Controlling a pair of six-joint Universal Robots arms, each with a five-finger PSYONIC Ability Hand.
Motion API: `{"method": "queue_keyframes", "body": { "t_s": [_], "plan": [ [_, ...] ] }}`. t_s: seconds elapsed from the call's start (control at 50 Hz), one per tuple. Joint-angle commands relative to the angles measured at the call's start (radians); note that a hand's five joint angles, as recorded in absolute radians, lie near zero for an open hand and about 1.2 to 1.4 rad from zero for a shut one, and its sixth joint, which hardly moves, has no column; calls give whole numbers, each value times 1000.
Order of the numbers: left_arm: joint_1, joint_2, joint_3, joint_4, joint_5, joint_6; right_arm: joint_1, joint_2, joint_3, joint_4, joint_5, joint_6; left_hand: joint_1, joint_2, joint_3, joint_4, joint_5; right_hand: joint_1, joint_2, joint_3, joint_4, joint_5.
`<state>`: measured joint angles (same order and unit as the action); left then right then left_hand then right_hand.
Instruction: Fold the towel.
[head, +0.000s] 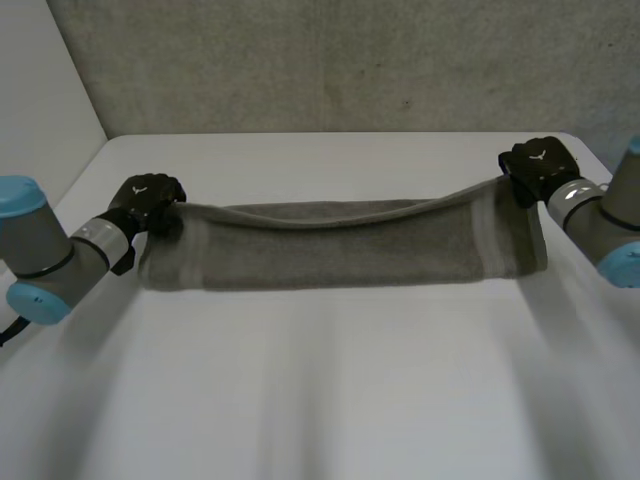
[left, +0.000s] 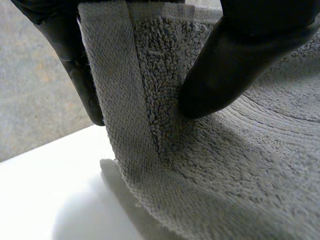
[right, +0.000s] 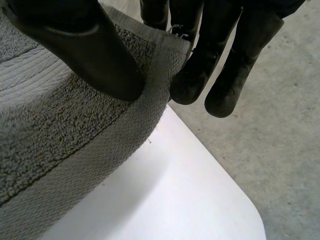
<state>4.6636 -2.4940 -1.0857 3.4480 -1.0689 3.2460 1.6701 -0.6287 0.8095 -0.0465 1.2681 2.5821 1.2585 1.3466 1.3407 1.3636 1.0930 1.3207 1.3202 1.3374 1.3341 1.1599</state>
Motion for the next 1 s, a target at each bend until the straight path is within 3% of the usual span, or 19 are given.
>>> {"method": "queue_keyframes", "body": {
  "t_s": [0.02,0.38,0.4,0.42,0.44,0.46,0.48,0.7,0.86,1.0],
  "plan": [
    [-16,-92,134,-27,-39,0,20,115,-138,-1,47,0,138,50,56,33,129,76,76,59,62,62],
    [-31,-172,285,-59,-97,0,46,316,-423,0,140,-2,138,50,56,33,129,76,76,59,62,62],
    [-31,-169,279,-59,-94,-2,51,317,-423,2,140,0,-86,-174,-168,-191,-95,76,76,59,62,62],
    [-31,-167,276,-62,-95,-2,56,317,-421,4,142,0,-518,-606,-600,-623,-527,-234,-234,-251,-248,-248],
    [-31,-167,276,-62,-95,-2,56,317,-421,4,142,0,-522,-610,-605,-627,-531,-237,-237,-254,-251,-251],
    [-31,-164,274,-69,-100,-2,60,316,-420,10,146,0,-807,-895,-889,-912,-816,-891,-891,-908,-905,-905],
    [-34,-161,274,-78,-102,-2,66,314,-420,19,157,0,-973,-1061,-1055,-1078,-982,-1146,-1146,-1163,-1160,-1160],
    [-51,-97,237,-102,-105,-3,119,224,-395,100,212,7,-1027,-1115,-1110,-1132,-1036,-1146,-1146,-1163,-1160,-1160],
    [-51,137,3,-92,-118,-5,105,32,-285,223,182,125,-1004,-1092,-1086,-1109,-1013,-1146,-1146,-1163,-1160,-1160],
    [-57,321,-184,-72,-125,-5,71,-98,-114,264,152,106,-989,-1077,-1072,-1094,-998,-1146,-1146,-1163,-1160,-1160]
  ]
}}
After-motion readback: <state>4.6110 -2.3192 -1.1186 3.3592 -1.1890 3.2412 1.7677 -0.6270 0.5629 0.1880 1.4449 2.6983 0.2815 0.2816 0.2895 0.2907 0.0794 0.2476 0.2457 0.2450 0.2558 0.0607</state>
